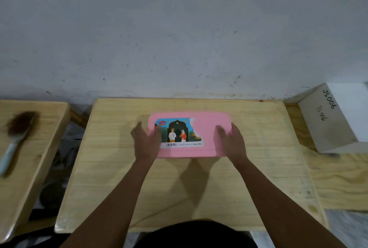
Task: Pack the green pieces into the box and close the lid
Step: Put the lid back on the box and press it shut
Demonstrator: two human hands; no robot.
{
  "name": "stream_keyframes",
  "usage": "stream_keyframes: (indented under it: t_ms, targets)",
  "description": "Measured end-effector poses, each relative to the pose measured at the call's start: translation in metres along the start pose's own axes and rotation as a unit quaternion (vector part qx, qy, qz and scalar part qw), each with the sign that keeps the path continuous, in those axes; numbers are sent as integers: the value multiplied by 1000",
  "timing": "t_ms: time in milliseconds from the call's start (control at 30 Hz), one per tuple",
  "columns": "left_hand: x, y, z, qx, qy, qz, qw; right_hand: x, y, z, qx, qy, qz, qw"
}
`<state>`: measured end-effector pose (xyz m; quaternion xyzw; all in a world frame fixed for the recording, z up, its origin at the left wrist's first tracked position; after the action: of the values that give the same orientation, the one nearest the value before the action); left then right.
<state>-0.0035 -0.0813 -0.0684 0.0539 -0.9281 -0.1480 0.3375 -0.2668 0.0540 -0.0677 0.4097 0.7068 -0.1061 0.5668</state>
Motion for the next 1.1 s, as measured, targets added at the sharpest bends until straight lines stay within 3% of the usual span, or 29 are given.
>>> stream_keyframes:
  t_ms: [67, 300, 633, 1100]
  targets:
    - [-7, 1, 4, -37, 10, -83, 996, 6, 2, -3, -32, -52, 19, 998]
    - [13, -9, 7, -72, -10, -63, 995, 6, -7, -9, -58, -142, 35, 987]
    - [75, -61, 15, -76, -18, -55, 995, -23, -82, -11, -42, -126, 60, 989]
    - [75, -70, 18, -92, -25, -44, 994, -36, -87, -5, -1, -43, 24, 999]
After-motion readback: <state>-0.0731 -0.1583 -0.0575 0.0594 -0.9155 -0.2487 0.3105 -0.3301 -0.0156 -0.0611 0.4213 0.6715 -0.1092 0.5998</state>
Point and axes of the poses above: each hand's wrist, its own y-axis away from the middle knuckle, its own z-axis out of the palm, x = y × z, the point moved 5 cm from there along -y, towards the middle knuckle, and after that the axes turned 11 degrees about -y, right-handed, at the moved point
